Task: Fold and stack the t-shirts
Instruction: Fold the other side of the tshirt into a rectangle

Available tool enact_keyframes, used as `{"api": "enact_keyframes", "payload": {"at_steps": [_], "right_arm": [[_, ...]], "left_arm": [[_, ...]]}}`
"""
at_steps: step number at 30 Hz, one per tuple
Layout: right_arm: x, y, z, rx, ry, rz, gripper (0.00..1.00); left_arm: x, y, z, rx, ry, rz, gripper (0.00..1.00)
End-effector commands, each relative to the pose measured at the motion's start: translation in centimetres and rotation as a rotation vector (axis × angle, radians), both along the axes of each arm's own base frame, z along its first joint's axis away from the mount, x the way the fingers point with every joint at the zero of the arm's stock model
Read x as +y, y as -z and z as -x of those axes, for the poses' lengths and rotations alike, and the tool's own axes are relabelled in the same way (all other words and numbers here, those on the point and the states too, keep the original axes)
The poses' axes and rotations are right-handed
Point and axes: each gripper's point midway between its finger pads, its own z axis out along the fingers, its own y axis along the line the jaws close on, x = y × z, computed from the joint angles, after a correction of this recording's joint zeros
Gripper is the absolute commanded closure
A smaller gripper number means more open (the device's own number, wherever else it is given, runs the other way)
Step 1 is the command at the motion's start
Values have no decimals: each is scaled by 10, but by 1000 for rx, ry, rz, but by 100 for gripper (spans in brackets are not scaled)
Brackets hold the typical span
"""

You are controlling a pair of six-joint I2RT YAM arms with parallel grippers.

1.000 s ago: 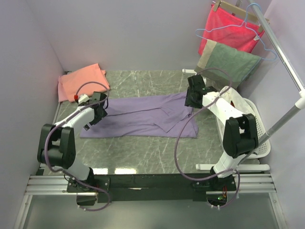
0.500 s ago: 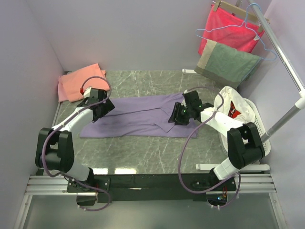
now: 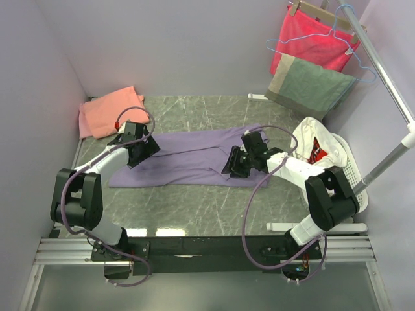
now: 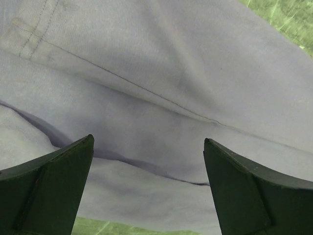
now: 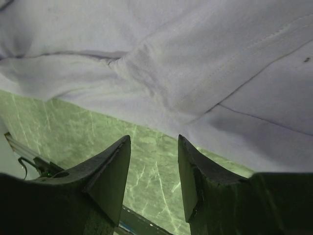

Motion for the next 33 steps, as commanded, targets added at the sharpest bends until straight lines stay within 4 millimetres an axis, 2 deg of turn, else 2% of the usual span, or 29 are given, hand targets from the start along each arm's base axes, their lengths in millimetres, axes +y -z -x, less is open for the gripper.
{"api": "enact_keyframes", "payload": {"at_steps": [1,17,19,21,22,23,26,29,33], "right_arm": [[-2,5,-10,-19,46,35,50],[3,31,-19,13,45,53,48],[3,35,-21,17,44,58,52],[4,33,-22,9,43,55,62],[5,32,-23,2,40,55,67],[4,31,-24,-5,44,58,79],[2,25,-29,-28,43,72,94],[1,12,-32,-58,41,89,96],[0,-17,-49,-133,50,111,96]], "left_arm": [[-4,-6,-8,-30,24,1,1],[-3,0,-7,-8,17,-12,1],[-2,-1,-8,-9,17,-13,1],[-2,1,-8,-1,14,-19,1],[-1,1,-8,-3,13,-20,1],[-1,2,-8,0,13,-20,1],[-2,4,-8,8,14,-20,0],[-2,6,-8,11,15,-17,0],[-3,7,-9,15,18,-16,1]]}}
